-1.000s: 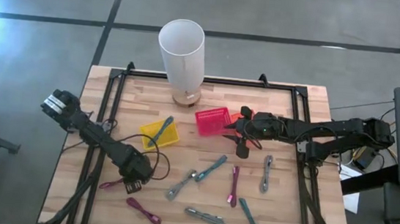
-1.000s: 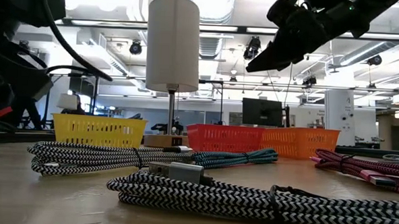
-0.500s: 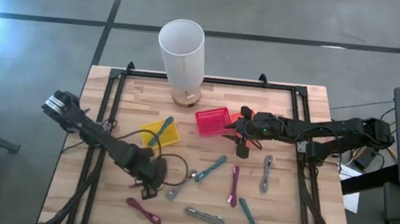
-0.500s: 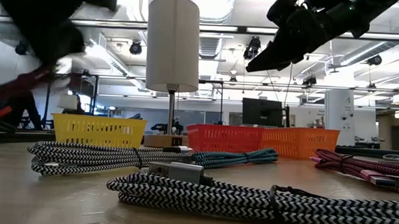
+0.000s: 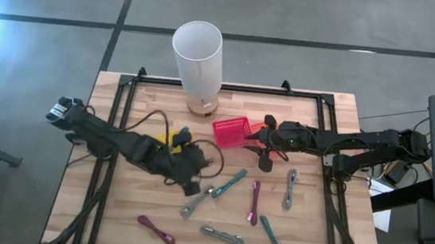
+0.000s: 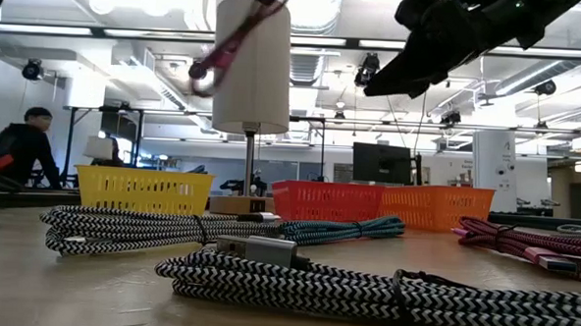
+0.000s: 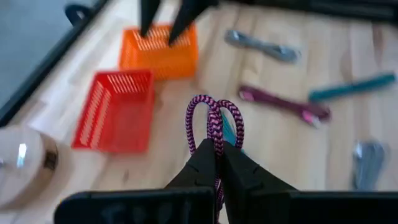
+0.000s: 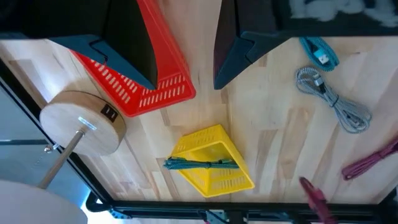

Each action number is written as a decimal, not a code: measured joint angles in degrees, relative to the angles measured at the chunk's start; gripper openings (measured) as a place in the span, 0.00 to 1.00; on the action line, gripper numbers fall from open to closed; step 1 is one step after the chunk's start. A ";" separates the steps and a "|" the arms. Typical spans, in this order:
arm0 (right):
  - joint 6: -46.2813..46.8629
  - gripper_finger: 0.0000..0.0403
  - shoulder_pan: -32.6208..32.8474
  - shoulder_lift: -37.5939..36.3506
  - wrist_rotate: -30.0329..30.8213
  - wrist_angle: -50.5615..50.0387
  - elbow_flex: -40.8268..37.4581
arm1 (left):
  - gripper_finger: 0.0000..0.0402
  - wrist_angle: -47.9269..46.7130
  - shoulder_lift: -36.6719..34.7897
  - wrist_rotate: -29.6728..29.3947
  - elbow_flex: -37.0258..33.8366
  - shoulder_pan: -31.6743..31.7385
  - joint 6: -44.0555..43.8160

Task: Pick & Place USB Port
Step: Put the top left pink charger cable into the red bin, then put the top right black and white charger cable into the orange bin

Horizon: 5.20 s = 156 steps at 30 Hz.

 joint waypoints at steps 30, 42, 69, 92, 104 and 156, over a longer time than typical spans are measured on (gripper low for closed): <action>5.02 0.37 0.00 -6.90 0.07 -14.80 -1.14 | 0.02 58.09 1.15 15.31 -28.87 29.08 12.81; 6.88 0.37 0.00 -6.48 0.07 -14.71 -1.18 | 0.01 40.15 10.87 15.25 -14.02 29.77 8.13; 6.88 0.37 0.00 -6.46 0.07 -15.68 -1.18 | 0.20 37.79 22.77 13.09 -8.84 31.36 9.44; 6.83 0.37 0.00 -6.46 0.07 -16.00 -1.18 | 0.33 36.40 22.67 16.94 -8.86 31.98 12.33; 8.62 0.37 0.02 -6.46 0.06 -16.00 -1.18 | 0.33 20.81 22.53 16.45 -2.70 31.97 14.31; 89.31 0.37 24.76 -6.46 11.28 -51.86 -7.79 | 0.29 51.49 -4.28 23.62 -34.30 24.47 26.94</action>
